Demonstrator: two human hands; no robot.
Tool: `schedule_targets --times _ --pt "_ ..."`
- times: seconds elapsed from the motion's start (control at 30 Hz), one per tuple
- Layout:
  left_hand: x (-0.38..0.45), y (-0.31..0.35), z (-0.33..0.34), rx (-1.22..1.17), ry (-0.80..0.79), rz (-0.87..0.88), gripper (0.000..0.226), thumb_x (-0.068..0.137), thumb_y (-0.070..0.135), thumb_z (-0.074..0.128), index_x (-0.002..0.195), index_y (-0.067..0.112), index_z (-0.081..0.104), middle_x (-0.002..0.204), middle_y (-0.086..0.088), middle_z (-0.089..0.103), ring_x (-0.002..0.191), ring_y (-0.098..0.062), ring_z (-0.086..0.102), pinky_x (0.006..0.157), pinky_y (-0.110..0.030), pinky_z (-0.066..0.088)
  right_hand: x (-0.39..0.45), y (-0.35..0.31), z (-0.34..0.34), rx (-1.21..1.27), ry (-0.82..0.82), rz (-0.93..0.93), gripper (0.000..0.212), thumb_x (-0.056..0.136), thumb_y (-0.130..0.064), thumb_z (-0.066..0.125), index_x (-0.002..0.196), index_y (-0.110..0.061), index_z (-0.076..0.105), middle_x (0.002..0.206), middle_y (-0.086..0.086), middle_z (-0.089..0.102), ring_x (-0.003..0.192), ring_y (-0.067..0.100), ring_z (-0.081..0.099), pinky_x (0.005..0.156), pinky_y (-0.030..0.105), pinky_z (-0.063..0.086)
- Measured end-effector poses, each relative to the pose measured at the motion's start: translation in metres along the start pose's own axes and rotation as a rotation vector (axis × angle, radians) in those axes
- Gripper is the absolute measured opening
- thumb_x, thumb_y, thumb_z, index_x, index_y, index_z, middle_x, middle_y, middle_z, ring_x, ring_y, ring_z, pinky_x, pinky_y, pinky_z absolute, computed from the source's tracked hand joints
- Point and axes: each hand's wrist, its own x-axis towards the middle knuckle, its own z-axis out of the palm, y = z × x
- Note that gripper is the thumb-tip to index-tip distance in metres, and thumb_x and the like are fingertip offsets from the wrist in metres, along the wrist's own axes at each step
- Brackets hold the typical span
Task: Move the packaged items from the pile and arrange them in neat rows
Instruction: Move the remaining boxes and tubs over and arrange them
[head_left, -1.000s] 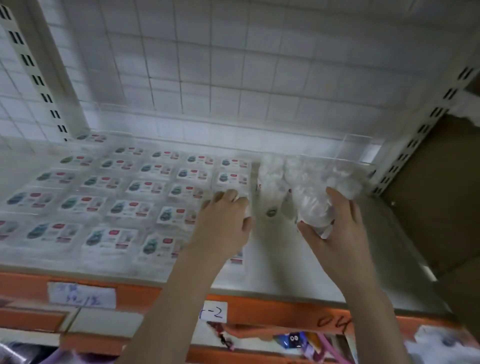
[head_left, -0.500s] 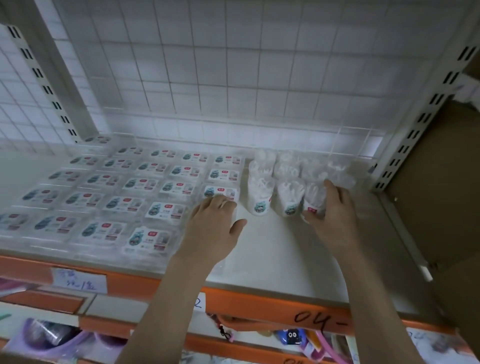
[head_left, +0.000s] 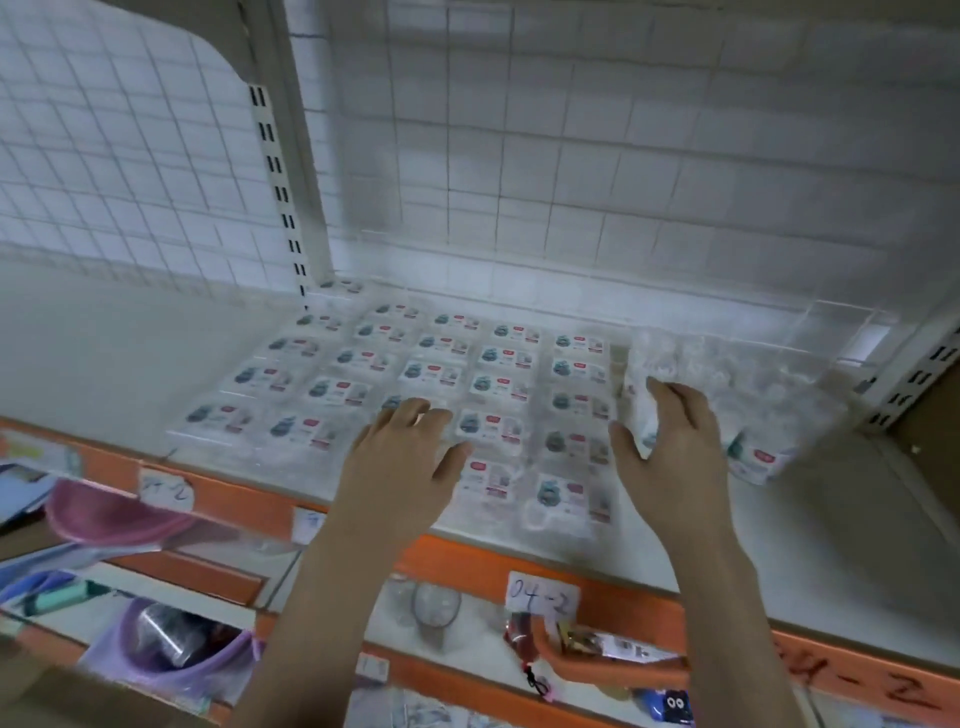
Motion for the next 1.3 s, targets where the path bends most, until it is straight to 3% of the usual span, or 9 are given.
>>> schedule_targets --times 0.23,0.33,0.4,0.53,0.73,0.93,1.1,1.2,1.3 --pt "-0.076 -0.174 -0.080 0.002 0.182 -0.202 0.034 0.086 0.028 0.061 0.116 0.014 0.060 0.110 -0.008 0.065 0.099 -0.033 0.059 0.082 -0.039 0.047 -0.045 -0.184 0.095 0.151 -0.106 -0.117 0.043 0.084 -0.015 0.061 0.125 -0.005 0.052 0.121 0.015 0.053 0.110 0.033 0.051 0.095 0.032 0.036" --pt "-0.117 -0.257 -0.116 0.038 0.205 -0.340 0.031 0.087 0.034 0.048 0.110 0.018 0.062 0.101 -0.007 0.066 0.094 -0.033 0.059 0.074 -0.036 0.045 -0.070 -0.269 0.145 0.214 -0.214 -0.214 0.039 0.087 -0.019 0.058 0.124 -0.009 0.053 0.121 0.011 0.054 0.111 0.029 0.050 0.094 0.034 0.039" --pt "-0.144 -0.306 -0.138 0.059 0.236 -0.398 0.033 0.084 0.036 0.042 0.099 0.016 0.064 0.086 -0.010 0.066 0.080 -0.035 0.060 0.063 -0.035 0.045 -0.085 -0.320 0.176 0.236 -0.270 -0.291 0.036 0.086 -0.017 0.059 0.120 -0.007 0.056 0.117 0.012 0.056 0.110 0.030 0.051 0.093 0.032 0.038" --pt "-0.191 -0.388 -0.173 0.075 0.303 -0.560 0.016 0.084 0.022 0.060 0.098 0.014 0.065 0.088 -0.006 0.067 0.078 -0.029 0.061 0.059 -0.030 0.041 -0.105 -0.409 0.229 0.276 -0.385 -0.400 0.033 0.085 -0.015 0.060 0.117 -0.006 0.058 0.112 0.010 0.058 0.104 0.028 0.053 0.088 0.030 0.040" --pt "-0.227 -0.498 -0.188 0.118 0.357 -0.748 0.019 0.082 0.025 0.063 0.093 0.011 0.069 0.091 -0.009 0.070 0.077 -0.033 0.065 0.060 -0.034 0.050 -0.116 -0.515 0.312 0.319 -0.471 -0.518 0.031 0.083 -0.014 0.061 0.112 -0.004 0.060 0.106 0.012 0.061 0.097 0.030 0.055 0.084 0.033 0.043" --pt "-0.228 -0.623 -0.210 0.183 0.332 -0.843 0.010 0.079 0.017 0.068 0.086 0.011 0.070 0.078 -0.007 0.066 0.071 -0.031 0.060 0.063 -0.034 0.048 -0.102 -0.611 0.410 0.399 -0.451 -0.454 0.027 0.085 -0.012 0.059 0.109 -0.001 0.063 0.105 0.015 0.063 0.097 0.032 0.055 0.082 0.038 0.045" --pt "-0.184 -0.733 -0.270 0.322 0.330 -0.840 0.013 0.085 0.020 0.060 0.090 0.012 0.068 0.088 -0.009 0.067 0.078 -0.029 0.059 0.066 -0.034 0.048 -0.064 -0.711 0.497 0.455 -0.463 -0.378 0.029 0.086 -0.013 0.057 0.113 -0.002 0.060 0.110 0.015 0.062 0.105 0.033 0.052 0.086 0.035 0.039" --pt "-0.153 -0.790 -0.301 0.337 0.414 -0.828 0.019 0.087 0.023 0.058 0.099 0.010 0.067 0.098 -0.010 0.066 0.086 -0.029 0.058 0.069 -0.036 0.046 -0.047 -0.764 0.537 0.448 -0.487 -0.387 0.032 0.089 -0.018 0.054 0.118 -0.006 0.057 0.117 0.011 0.058 0.110 0.028 0.047 0.087 0.030 0.035" --pt "-0.138 -0.837 -0.306 0.305 0.391 -0.859 0.023 0.089 0.026 0.056 0.105 0.012 0.065 0.103 -0.007 0.065 0.090 -0.026 0.057 0.072 -0.034 0.045 -0.039 -0.800 0.571 0.408 -0.530 -0.404 0.032 0.090 -0.020 0.052 0.120 -0.008 0.056 0.119 0.008 0.057 0.111 0.024 0.046 0.085 0.026 0.034"
